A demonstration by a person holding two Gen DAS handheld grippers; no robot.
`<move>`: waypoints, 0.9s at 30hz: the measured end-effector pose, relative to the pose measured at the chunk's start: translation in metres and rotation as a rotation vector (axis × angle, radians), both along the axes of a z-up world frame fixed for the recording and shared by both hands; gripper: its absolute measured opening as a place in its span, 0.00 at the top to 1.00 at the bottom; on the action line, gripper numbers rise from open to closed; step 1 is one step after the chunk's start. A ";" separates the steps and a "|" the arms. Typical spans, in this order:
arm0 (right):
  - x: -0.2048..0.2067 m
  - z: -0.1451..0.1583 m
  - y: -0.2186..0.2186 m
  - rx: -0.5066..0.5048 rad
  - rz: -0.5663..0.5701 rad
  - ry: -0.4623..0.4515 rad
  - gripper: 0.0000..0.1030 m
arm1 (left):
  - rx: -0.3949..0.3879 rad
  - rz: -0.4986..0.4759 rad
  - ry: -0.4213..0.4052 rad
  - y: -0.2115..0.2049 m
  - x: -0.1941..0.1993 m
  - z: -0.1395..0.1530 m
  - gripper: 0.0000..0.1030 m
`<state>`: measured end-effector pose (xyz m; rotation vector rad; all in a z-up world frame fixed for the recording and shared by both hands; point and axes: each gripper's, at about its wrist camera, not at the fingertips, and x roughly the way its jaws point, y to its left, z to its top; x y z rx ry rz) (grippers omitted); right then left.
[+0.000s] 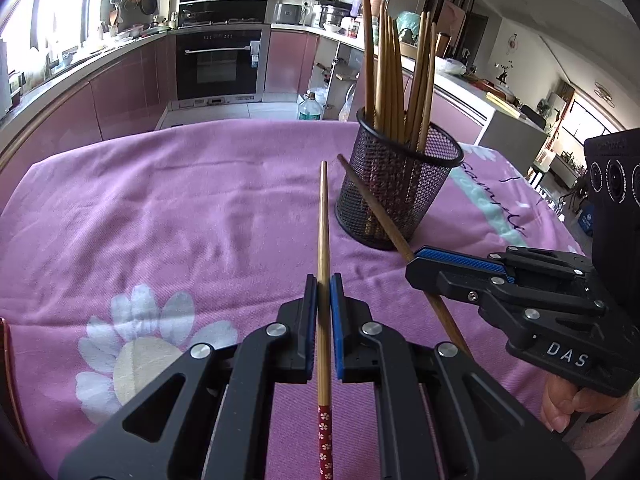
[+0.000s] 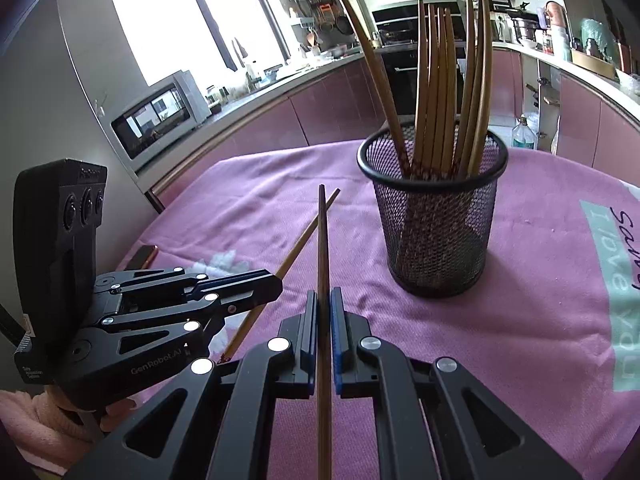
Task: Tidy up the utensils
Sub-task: 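Lift both held chopsticks upright and carry them over the mesh cup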
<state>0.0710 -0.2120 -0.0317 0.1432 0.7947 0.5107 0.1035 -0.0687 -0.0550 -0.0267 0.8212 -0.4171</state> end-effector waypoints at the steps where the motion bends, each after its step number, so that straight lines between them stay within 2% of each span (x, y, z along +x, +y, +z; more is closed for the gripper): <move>1: -0.001 0.002 0.000 0.002 0.001 -0.005 0.95 | -0.003 -0.001 -0.003 0.000 -0.001 0.002 0.93; 27: -0.010 0.029 -0.024 0.055 -0.048 -0.099 0.95 | -0.070 -0.029 -0.050 0.001 -0.014 0.028 0.93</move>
